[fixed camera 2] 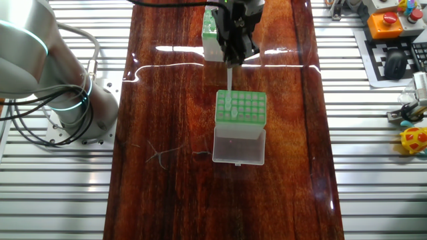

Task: Transfer all large pipette tips from one holder to another

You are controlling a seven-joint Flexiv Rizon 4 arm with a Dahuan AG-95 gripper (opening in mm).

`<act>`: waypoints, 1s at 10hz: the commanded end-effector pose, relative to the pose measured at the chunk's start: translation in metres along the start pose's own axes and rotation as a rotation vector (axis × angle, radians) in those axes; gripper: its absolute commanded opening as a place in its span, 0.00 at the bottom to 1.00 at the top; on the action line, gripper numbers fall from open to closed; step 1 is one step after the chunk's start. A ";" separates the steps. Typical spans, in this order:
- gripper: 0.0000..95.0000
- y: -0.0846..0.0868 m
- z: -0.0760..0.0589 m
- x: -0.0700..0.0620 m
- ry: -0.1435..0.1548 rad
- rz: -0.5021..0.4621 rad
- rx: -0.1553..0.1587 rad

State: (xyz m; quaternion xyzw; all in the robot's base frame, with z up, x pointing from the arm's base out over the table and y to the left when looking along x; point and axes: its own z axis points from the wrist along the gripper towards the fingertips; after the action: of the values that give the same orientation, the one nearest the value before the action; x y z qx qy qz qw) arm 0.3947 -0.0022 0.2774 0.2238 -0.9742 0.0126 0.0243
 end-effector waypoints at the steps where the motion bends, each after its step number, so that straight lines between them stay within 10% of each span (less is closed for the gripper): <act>1: 0.00 -0.001 0.004 -0.001 -0.004 -0.004 0.001; 7: 0.00 -0.003 0.024 -0.003 -0.008 -0.009 -0.001; 8: 0.40 -0.003 0.025 -0.003 -0.009 -0.016 -0.005; 9: 0.40 -0.003 0.026 -0.003 -0.010 -0.021 -0.007; 10: 0.60 -0.003 0.026 -0.003 -0.010 -0.024 -0.006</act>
State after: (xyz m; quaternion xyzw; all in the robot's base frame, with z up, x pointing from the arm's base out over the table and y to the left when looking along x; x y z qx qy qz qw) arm 0.3974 -0.0047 0.2513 0.2360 -0.9715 0.0075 0.0207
